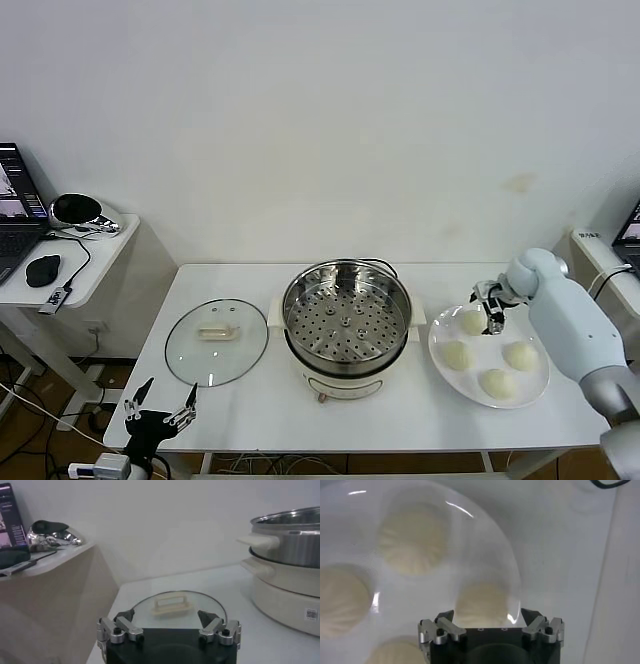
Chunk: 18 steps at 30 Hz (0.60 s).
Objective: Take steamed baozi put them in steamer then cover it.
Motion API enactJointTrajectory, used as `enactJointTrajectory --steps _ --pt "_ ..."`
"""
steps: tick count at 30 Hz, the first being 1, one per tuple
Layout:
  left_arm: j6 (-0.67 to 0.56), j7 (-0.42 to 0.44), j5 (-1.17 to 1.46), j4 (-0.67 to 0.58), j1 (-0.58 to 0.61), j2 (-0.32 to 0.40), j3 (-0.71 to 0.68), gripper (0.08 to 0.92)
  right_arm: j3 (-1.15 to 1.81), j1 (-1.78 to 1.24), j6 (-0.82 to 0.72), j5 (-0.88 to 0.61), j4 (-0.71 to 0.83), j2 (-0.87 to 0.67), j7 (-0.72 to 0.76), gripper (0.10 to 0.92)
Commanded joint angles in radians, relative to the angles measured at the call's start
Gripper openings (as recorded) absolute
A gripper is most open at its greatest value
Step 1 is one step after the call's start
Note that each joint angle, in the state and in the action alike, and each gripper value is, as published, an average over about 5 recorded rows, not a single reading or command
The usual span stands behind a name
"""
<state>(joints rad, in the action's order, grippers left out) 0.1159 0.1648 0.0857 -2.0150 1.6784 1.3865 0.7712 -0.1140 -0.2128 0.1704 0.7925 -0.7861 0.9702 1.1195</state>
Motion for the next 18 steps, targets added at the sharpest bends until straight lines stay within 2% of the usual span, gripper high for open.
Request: enactJointTrajectory --steps 1,9,18 --pt "0.001 0.0 -0.002 0.005 -0.002 0.001 -0.004 0.823 0.006 -0.001 0.003 0.01 0.022 0.009 -0.007 0.823" --pt "0.0 -0.001 -0.009 0.012 -0.003 0.002 -0.01 0.823 0.012 -0.006 -0.001 0.005 0.027 0.011 -0.015 0.816" --pt "-0.001 -0.002 -0.012 0.012 -0.001 0.005 -0.013 0.823 0.011 -0.005 -0.014 -0.015 0.026 0.005 -0.024 0.655"
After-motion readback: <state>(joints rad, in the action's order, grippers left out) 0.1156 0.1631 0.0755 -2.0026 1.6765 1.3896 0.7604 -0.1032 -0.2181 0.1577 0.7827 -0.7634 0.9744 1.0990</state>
